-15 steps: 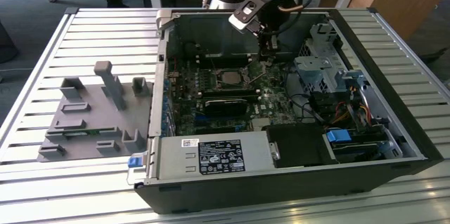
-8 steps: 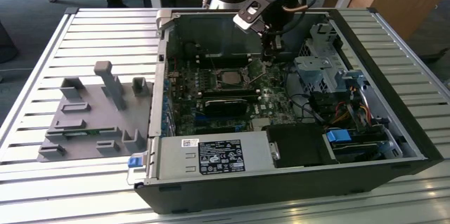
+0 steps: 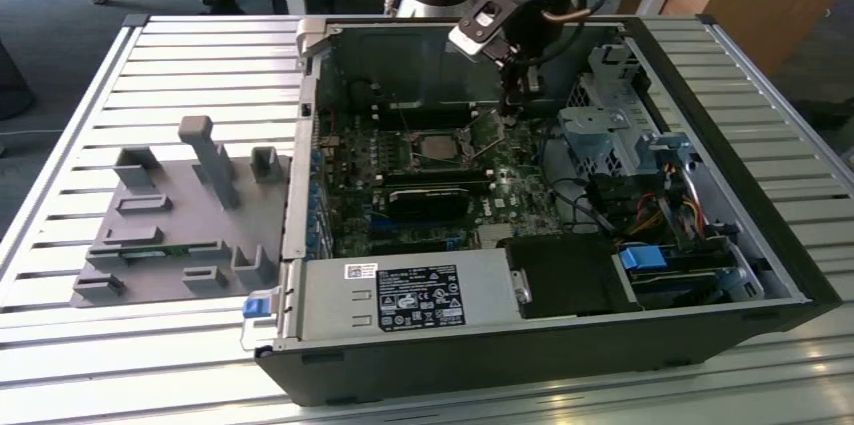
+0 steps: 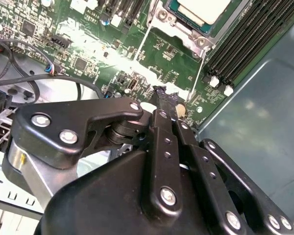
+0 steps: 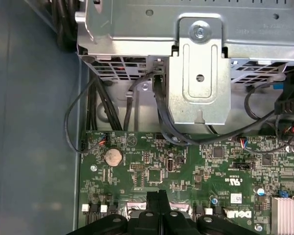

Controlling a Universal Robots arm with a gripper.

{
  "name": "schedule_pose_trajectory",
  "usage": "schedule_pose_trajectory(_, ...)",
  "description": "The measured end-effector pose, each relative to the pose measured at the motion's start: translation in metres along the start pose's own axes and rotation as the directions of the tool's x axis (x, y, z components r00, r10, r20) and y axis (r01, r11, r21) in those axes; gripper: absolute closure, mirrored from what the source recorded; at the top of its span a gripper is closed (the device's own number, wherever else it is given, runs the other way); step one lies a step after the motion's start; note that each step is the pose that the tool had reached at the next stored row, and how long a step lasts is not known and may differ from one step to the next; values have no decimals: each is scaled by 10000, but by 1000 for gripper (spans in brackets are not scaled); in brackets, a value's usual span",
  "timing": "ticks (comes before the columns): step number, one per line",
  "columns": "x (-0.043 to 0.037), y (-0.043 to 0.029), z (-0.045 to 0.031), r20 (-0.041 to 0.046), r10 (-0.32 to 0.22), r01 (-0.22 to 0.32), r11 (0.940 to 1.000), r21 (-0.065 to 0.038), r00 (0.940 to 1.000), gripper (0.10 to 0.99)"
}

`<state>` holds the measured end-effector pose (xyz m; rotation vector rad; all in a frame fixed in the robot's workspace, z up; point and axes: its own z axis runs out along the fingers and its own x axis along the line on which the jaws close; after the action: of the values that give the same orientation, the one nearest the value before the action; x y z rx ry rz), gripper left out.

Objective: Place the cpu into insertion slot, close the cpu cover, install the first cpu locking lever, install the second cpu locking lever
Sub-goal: 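Close the cpu cover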

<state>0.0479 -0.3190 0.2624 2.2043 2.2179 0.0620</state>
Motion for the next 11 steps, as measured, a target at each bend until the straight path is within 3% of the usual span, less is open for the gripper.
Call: schedule_pose_trajectory(11,58,77,32,0,2,-2,10000,97,10000,980)
